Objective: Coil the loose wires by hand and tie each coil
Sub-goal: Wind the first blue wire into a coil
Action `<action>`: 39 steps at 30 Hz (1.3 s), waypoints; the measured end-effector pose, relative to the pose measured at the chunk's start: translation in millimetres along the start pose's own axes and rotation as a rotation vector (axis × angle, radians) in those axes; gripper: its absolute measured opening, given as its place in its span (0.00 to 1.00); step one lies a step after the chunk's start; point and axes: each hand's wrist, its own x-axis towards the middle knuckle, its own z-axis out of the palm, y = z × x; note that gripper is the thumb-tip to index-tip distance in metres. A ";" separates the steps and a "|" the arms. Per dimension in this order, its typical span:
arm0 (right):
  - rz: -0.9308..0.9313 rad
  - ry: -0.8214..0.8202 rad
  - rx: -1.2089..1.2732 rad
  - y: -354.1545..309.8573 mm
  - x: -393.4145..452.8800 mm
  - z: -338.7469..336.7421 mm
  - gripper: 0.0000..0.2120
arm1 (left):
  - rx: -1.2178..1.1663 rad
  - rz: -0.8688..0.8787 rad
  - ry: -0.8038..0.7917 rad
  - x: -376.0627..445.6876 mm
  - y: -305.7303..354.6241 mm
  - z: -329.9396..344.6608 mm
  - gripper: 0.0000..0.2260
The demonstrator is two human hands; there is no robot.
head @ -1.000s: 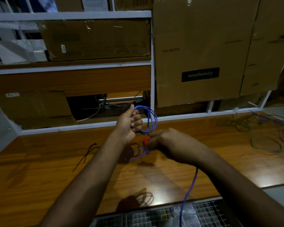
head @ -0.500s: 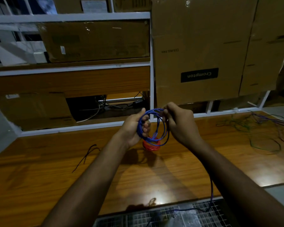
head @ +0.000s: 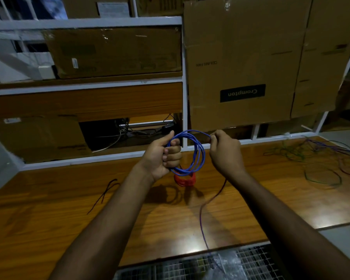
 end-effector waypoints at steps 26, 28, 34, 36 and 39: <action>-0.034 -0.401 0.140 29.9 -24.3 7.1 0.10 | -0.050 0.138 0.022 -2.8 19.5 0.5 0.18; -0.042 -0.382 -0.053 37.5 -35.6 8.8 0.14 | -0.074 0.175 0.054 -2.2 27.9 -3.6 0.18; 0.026 -0.653 0.005 30.7 -70.4 18.0 0.13 | -0.060 0.226 0.112 4.4 30.2 -0.8 0.18; -0.069 -0.631 -0.284 19.1 -74.2 16.5 0.09 | -0.041 0.211 0.130 7.3 24.6 -1.2 0.18; -0.289 -0.606 -0.472 -2.9 -82.2 5.5 0.08 | -0.003 0.179 0.136 10.9 15.3 -4.6 0.18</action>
